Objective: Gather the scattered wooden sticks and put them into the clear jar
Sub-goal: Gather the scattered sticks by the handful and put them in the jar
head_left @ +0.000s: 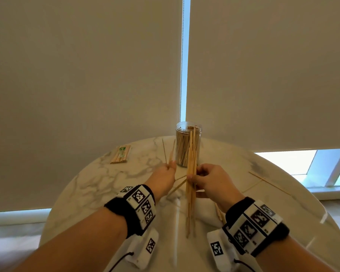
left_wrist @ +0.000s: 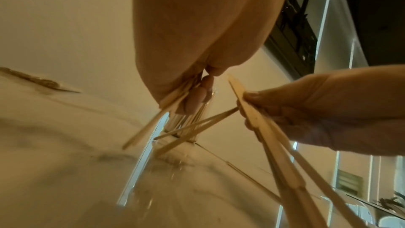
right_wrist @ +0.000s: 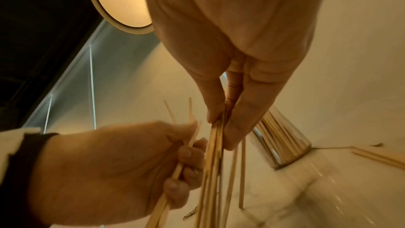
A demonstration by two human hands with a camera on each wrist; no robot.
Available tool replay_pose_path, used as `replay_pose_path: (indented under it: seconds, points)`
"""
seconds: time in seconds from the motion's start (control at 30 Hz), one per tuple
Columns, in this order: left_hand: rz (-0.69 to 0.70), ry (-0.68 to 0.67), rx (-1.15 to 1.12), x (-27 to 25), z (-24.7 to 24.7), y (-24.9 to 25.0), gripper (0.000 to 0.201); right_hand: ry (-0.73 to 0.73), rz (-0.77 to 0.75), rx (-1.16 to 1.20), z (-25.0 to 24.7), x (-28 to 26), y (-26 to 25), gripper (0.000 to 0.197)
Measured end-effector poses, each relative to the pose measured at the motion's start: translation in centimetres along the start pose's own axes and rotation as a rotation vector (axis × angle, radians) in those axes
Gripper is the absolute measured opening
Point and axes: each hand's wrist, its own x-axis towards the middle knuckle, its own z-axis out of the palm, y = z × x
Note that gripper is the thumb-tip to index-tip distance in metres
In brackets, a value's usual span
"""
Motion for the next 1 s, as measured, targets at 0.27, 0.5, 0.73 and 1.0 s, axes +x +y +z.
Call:
replay_pose_path:
  seconds: [0.27,0.5,0.73,1.0]
  points:
    - [0.209,-0.100,-0.088,1.5,0.3,-0.3,0.051,-0.057,-0.130,0.082,1.8,1.7,-0.1,0.010]
    - [0.225,-0.113,-0.094,2.0,0.1,-0.5,0.061,-0.012,-0.195,-0.031,1.9,2.6,-0.5,0.004]
    - [0.160,-0.158,-0.431,0.8,0.4,-0.2,0.041,0.069,-0.313,-0.276,2.0,3.1,-1.2,0.013]
    - [0.150,-0.110,-0.498,0.3,-0.5,-0.3,0.049,-0.054,-0.312,-0.332,0.7,1.7,-4.4,0.010]
